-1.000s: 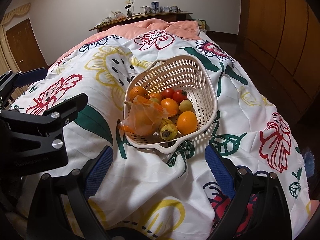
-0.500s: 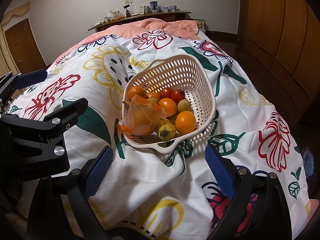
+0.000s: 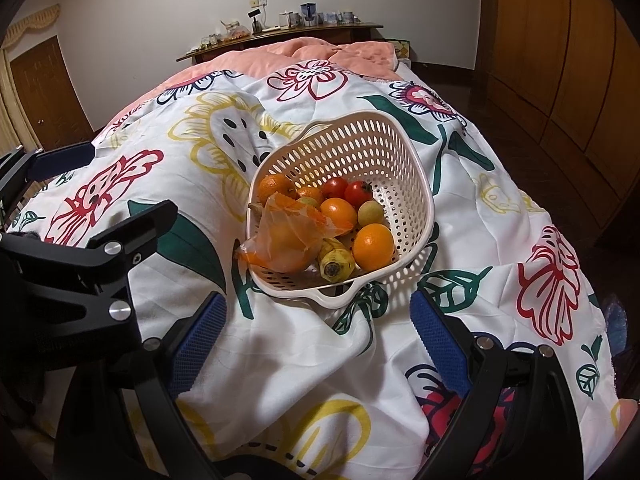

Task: Organize fruits

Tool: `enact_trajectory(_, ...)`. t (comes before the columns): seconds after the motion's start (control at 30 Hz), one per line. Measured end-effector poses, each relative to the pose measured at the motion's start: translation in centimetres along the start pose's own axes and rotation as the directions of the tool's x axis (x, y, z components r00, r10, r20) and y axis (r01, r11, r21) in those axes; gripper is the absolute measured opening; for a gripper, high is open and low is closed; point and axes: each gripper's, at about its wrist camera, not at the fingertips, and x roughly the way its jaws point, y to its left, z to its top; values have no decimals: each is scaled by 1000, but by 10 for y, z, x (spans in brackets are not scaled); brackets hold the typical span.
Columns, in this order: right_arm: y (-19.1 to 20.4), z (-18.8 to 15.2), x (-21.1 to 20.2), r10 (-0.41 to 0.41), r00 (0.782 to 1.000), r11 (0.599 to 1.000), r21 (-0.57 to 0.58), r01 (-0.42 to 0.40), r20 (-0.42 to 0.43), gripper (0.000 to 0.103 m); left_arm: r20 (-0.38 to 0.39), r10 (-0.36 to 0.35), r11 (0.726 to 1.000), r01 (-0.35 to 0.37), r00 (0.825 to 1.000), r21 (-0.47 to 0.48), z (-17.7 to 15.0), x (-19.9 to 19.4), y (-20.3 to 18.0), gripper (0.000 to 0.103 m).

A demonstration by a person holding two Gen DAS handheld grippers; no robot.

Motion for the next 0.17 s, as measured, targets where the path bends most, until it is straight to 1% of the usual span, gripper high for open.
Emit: enact_trajectory(0.17,6,3,-3,4,1000,1000,-3,-4,6,92,-10,-3,999,2,1000,-40,-5,-3,12,100)
